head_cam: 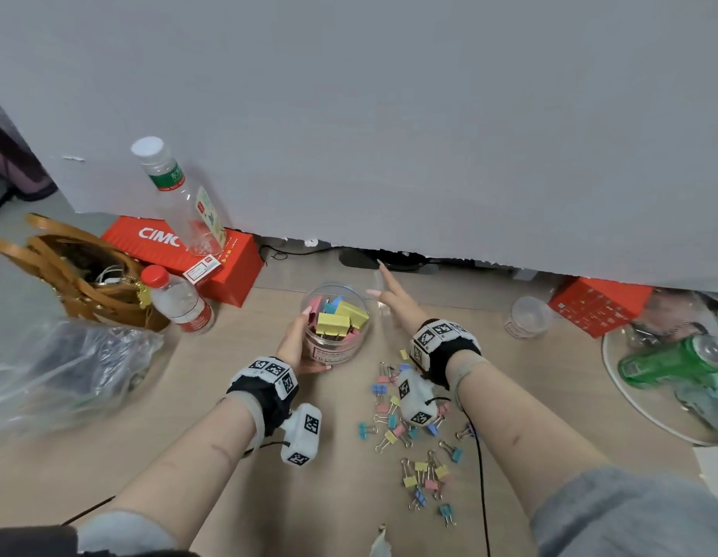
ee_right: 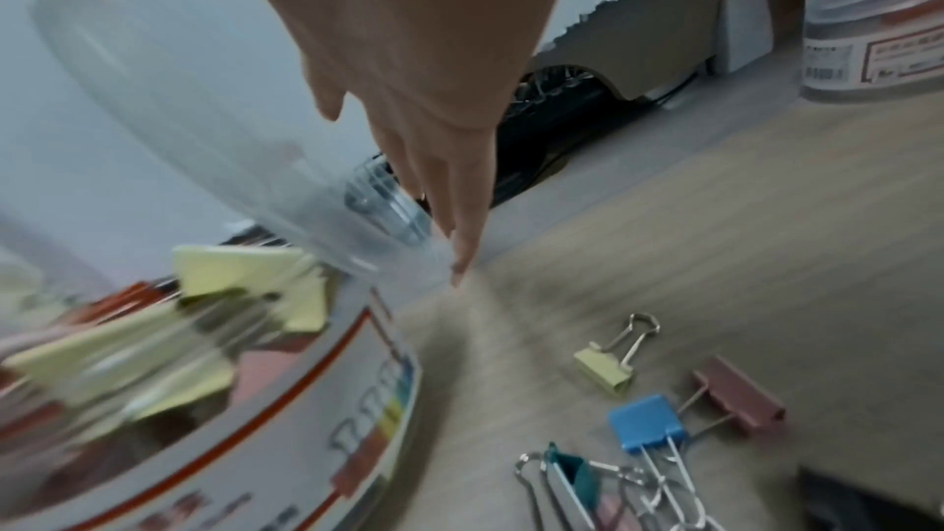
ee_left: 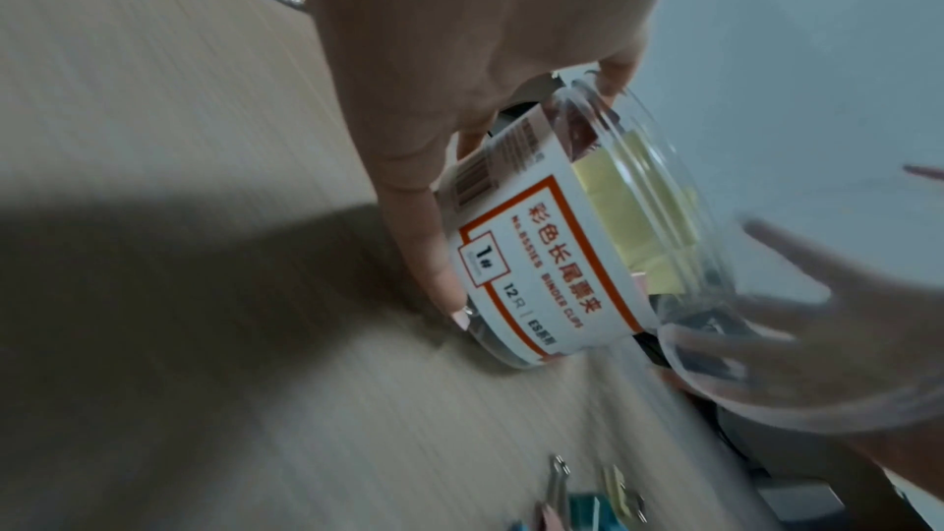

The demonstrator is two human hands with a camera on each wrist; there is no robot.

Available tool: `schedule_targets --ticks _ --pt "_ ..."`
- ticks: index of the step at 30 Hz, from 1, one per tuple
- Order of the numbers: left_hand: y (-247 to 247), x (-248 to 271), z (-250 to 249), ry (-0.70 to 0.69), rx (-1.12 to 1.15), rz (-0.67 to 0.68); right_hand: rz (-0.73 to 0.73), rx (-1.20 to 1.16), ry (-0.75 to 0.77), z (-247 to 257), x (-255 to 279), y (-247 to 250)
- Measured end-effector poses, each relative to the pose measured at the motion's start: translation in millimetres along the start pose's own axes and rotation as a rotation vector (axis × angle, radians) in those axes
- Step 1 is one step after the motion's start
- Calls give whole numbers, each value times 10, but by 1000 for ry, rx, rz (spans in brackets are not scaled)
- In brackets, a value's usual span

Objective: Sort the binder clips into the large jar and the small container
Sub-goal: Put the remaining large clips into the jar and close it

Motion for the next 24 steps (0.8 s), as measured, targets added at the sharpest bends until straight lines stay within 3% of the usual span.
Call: schedule_targets --ticks 4,8,10,18,21,24 --pt "-205 271 101 -71 36 16 49 208 55 29 286 -84" --pt "-419 551 173 -157 43 23 -31 462 184 3 550 83" --pt "-517 683 227 -157 36 43 -85 459 238 -7 672 162" --pt "-802 997 409 -157 38 73 -540 -124 396 129 1129 569" --pt "-872 1110 453 -169 18 65 -593 -457 406 177 1254 723" --pt "-945 1256 469 -163 5 95 -630 -508 349 143 1275 867"
Point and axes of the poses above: each hand's wrist, its own x-axis away from the middle knuckle, its own y-axis out of the back of the hand, z = x × y, the point moved 1 cm from there along -x, towards the middle knuckle, and after that the axes turned 1 degree about -z, right-handed, at the moved point
